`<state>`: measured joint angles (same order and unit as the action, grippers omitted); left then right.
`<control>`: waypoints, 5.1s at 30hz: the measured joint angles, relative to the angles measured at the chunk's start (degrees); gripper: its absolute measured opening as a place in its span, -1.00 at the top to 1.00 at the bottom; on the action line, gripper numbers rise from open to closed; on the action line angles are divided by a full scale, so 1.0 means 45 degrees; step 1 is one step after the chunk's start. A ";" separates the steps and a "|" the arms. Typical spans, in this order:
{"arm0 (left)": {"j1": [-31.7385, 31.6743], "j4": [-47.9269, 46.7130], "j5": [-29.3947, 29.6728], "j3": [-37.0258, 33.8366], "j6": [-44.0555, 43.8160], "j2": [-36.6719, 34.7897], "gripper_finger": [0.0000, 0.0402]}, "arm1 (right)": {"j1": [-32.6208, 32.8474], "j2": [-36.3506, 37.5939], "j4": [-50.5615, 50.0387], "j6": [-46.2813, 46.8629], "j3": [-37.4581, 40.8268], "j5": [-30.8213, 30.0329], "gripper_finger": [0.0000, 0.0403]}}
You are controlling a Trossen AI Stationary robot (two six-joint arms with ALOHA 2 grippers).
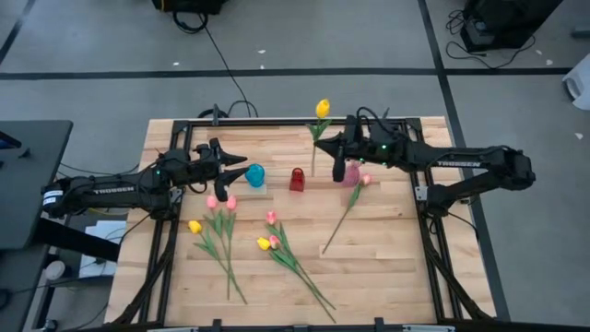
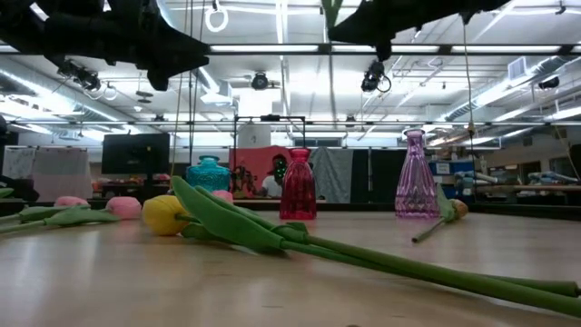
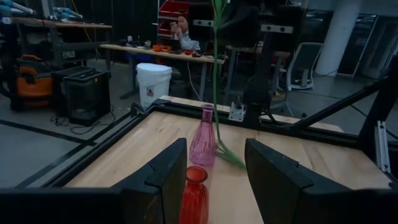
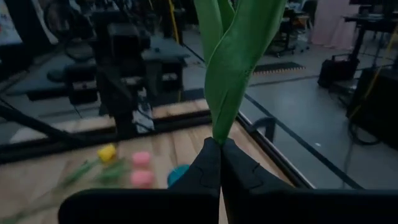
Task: Sort flowers into vase by color
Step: Put the right yellow flower into the pink vase, then adjust the flowers
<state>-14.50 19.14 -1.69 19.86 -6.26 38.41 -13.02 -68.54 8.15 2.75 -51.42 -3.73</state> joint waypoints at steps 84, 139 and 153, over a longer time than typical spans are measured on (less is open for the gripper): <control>-0.0005 -0.0151 -0.3271 0.0000 -0.0591 0.0044 0.17 | 0.9279 -0.1827 -0.9352 1.2258 -0.2024 -0.4784 0.02; 0.0928 -0.1263 -0.1600 0.1491 -0.2429 0.1749 0.17 | 0.9988 -1.1121 -0.1777 0.9138 -0.4731 0.0498 0.27; 0.0903 -0.1293 -0.1482 0.1491 -0.2021 0.1749 0.17 | 0.9631 -1.0896 -0.5229 1.0387 -0.4789 -0.0767 0.27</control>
<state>-10.44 13.32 -8.36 26.57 -15.35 46.28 30.32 -117.57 -15.38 49.50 -72.97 -7.18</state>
